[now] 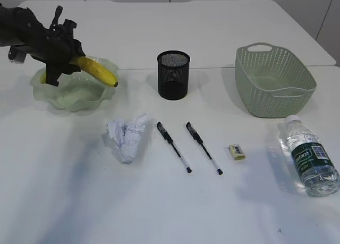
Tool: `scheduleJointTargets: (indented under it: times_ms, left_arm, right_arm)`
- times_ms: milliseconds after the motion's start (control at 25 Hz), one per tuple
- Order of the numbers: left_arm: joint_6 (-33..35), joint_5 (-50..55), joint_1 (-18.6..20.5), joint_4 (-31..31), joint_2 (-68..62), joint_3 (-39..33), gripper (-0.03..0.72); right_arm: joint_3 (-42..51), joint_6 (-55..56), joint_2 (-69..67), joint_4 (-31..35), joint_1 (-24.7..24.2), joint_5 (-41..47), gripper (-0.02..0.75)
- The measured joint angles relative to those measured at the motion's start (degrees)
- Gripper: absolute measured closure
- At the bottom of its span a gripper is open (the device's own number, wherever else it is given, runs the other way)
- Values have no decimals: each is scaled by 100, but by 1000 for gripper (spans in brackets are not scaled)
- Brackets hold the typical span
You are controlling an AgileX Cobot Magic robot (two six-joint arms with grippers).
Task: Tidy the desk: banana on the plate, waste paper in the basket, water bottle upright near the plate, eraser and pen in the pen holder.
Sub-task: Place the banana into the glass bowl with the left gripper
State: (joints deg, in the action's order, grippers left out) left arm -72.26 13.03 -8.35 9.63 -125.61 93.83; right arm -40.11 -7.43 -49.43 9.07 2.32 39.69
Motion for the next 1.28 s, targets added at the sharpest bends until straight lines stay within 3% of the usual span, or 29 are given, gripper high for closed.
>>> scheduleJointTargets:
  times_ms: [640, 960, 1280]
  left_arm:
    - [0, 0, 57, 289, 0, 9, 398]
    - [0, -24, 57, 355, 0, 9, 312]
    - [0, -24, 57, 340, 54, 9, 296]
  right_arm:
    - [0, 0, 0, -30, 0, 9, 162]
    - [0, 0, 0, -30, 0, 21, 162]
    - [0, 0, 0, -41, 0, 21, 162]
